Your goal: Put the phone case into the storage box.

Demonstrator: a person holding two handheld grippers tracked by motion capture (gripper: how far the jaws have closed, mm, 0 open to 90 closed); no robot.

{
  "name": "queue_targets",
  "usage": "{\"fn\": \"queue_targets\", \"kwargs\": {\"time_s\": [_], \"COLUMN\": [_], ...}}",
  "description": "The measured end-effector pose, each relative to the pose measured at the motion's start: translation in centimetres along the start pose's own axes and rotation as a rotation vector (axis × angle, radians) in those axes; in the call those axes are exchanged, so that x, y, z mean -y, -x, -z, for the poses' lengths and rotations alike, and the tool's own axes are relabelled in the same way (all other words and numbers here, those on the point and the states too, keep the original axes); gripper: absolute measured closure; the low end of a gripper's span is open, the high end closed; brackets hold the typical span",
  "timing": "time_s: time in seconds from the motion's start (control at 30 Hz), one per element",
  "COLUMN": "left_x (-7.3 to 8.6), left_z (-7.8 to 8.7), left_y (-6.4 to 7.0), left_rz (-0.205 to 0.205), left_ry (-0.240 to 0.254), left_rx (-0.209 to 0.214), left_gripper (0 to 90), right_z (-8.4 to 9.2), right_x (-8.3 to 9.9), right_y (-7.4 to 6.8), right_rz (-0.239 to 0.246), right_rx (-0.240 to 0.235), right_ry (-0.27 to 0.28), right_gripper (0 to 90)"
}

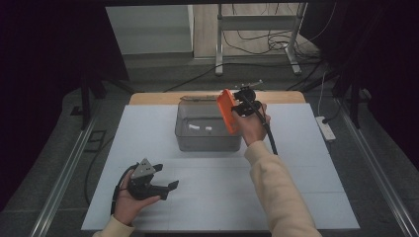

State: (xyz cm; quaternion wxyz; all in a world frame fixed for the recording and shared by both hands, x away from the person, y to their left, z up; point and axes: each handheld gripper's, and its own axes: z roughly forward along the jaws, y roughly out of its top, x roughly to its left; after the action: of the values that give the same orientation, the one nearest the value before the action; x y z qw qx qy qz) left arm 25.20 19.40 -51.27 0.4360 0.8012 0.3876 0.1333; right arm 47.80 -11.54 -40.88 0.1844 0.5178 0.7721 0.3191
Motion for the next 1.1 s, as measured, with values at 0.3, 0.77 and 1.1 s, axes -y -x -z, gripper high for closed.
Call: {"fn": "queue_targets", "kwargs": {"time_s": [0.3,0.77,1.1], "left_x": [-0.01,-0.16,-0.27], "left_z": [0.03,0.06,0.05], "left_y": [0.0,0.1,0.04], "left_rz": [-0.002,-0.004,-0.011], "left_ry": [0.001,0.01,0.008], "left_rx": [0.002,0.013,0.018], "left_gripper": [13.5,13.5,13.5], "right_z": [0.05,0.09,-0.43], "right_x": [0.0,0.08,0.22], "right_y": [-0.11,-0.47,-0.74], "right_rz": [0.0,0.006,0.002], "right_rx": [0.003,0.03,0.04], "right_ry": [-0.005,-0.03,-0.05], "right_gripper": [80.9,81.0,81.0]}}
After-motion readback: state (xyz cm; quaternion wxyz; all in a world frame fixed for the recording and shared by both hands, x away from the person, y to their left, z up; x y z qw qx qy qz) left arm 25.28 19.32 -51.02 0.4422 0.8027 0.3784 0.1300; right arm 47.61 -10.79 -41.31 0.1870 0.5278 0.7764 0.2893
